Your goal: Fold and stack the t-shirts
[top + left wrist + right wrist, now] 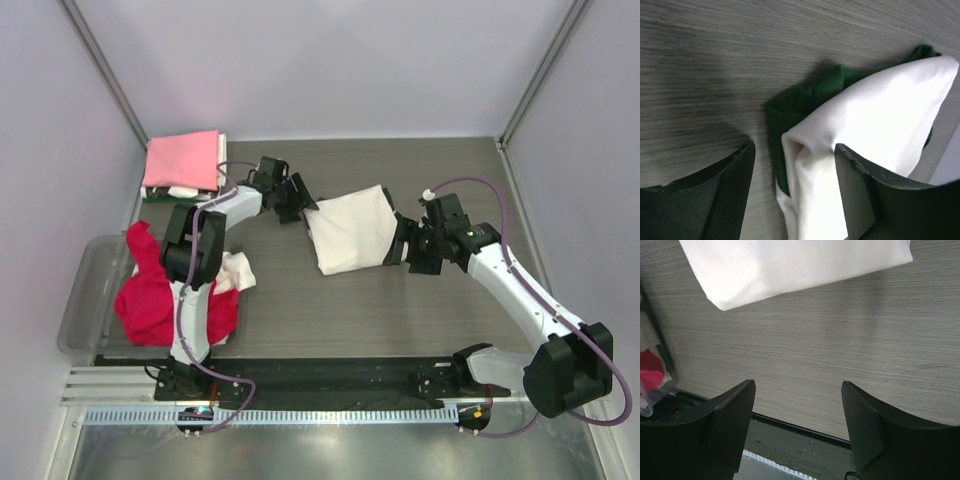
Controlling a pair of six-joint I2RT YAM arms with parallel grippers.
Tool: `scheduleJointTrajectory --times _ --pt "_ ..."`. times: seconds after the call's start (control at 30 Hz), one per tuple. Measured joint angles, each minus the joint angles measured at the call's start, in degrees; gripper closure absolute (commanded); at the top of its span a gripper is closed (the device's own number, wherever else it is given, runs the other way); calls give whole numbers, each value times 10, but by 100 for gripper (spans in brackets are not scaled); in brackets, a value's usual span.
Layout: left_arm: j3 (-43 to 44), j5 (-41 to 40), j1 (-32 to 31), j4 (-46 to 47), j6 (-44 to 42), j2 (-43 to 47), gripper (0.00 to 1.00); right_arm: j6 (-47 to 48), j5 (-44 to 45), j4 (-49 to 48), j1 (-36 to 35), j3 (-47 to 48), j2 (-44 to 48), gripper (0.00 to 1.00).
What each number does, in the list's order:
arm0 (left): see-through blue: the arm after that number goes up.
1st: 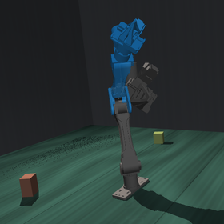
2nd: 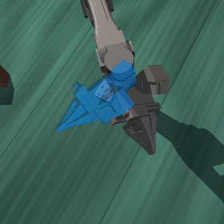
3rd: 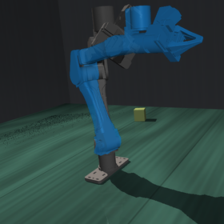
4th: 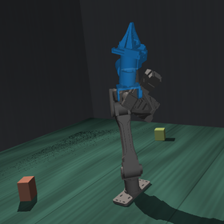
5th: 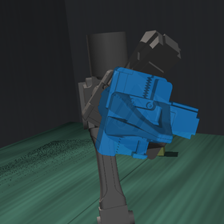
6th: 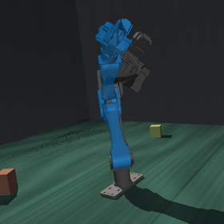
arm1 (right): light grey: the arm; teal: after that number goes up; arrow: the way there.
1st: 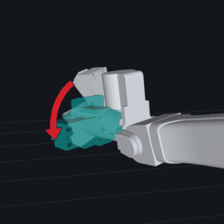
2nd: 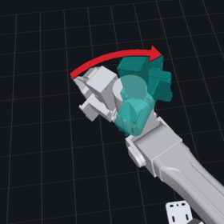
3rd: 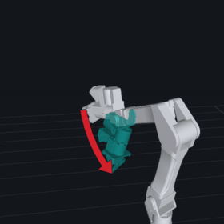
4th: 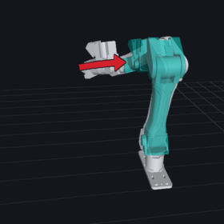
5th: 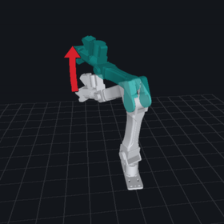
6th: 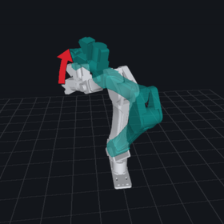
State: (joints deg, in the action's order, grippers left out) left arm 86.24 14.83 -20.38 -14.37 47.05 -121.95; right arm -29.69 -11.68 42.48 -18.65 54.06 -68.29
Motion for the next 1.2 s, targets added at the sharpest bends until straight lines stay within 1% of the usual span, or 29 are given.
scheduleJointTrajectory --times 0.03,0.17,0.23,0.27,0.3,0.33,0.37,0.43,0.53,0.63,0.73,0.9,1.03,1.2 --pt "0 5 -1 11 7 -4 40 0 -1 1 0 -1 0 24" --pt "-22 15 -2 70 43 -11 48 0 -3 1 0 -1 0 25" --pt "-44 20 -2 109 65 -11 50 0 -4 1 0 -1 0 24" --pt "-56 23 -2 132 76 -10 55 0 -5 2 0 -1 0 24" --pt "-66 23 -2 149 85 -9 63 0 -5 2 0 -1 0 24" --pt "-75 22 -3 163 93 -9 85 0 -5 2 0 -1 0 24" --pt "-81 22 -4 172 101 -11 99 0 -6 3 0 -1 0 24" --pt "-87 30 -7 192 115 -20 100 0 -7 4 0 -1 0 24" --pt "-66 34 -9 181 112 -29 100 0 -8 7 0 -1 1 24" --pt "-28 33 -5 124 85 -33 100 0 -9 13 0 -2 10 25" --pt "37 35 6 34 38 -33 100 0 -10 20 0 -4 32 24" --pt "148 31 55 -87 -50 -31 100 -5 -16 24 0 -11 73 24" --pt "189 24 110 -155 -96 -26 100 -7 -17 32 0 -17 95 24" --pt "267 0 172 -235 -155 -26 100 -7 -18 39 0 -19 118 24"
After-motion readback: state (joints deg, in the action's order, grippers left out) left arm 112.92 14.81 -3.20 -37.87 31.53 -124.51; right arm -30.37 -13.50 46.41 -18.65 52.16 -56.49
